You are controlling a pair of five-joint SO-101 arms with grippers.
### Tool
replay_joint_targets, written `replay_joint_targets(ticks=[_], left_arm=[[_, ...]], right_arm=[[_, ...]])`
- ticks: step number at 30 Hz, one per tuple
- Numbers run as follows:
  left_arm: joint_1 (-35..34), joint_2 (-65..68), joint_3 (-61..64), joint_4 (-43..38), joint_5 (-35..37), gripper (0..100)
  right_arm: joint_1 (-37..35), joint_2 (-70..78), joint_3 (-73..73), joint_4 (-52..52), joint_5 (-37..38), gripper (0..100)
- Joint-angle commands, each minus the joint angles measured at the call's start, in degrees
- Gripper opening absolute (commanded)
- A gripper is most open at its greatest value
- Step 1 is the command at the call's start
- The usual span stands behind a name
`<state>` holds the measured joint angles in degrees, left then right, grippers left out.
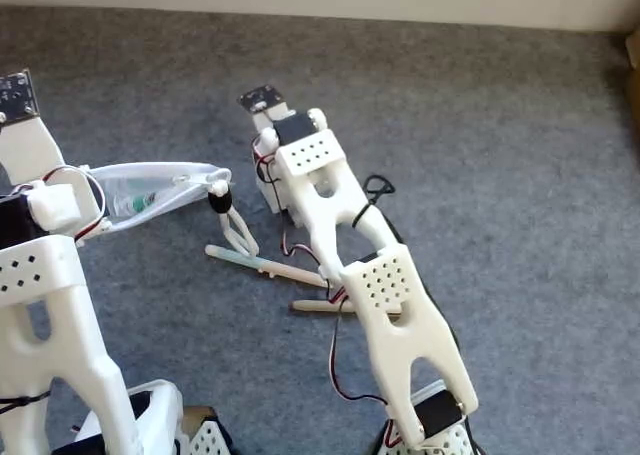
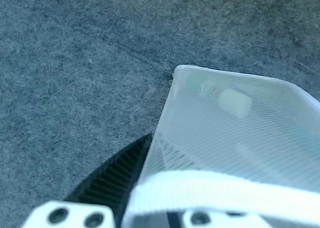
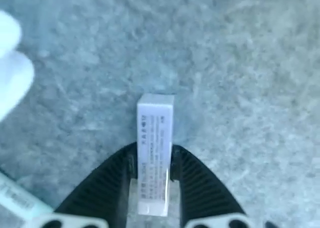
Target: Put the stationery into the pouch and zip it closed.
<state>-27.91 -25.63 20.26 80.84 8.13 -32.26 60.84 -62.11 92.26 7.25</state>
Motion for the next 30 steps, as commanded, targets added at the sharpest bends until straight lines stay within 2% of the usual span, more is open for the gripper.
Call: replay_joint_targets(ticks=[1,5,11,21,30], left_arm=[[0.40,1.27,1.71,-1.14,0.44,1],[0.48,1.27,1.71,-1.14,0.44,1],[0.48,1.27,1.71,-1.23,0.44,1],[0.57,1.36,1.80,-2.02,0.44,1],[0.66,1.36,1.80,-2.02,0.44,1]], right_arm=[[-1.01,-3.03,-6.73,5.93,1.49,0.5],[-0.31,-6.64,-13.23,8.92,0.62,0.5],[0.57,-11.74,-10.07,8.92,-3.60,0.5],[-0.75,-33.89,12.53,8.75,-3.25,0.5],[-4.44,-51.47,25.45,7.43,-3.69,0.5]])
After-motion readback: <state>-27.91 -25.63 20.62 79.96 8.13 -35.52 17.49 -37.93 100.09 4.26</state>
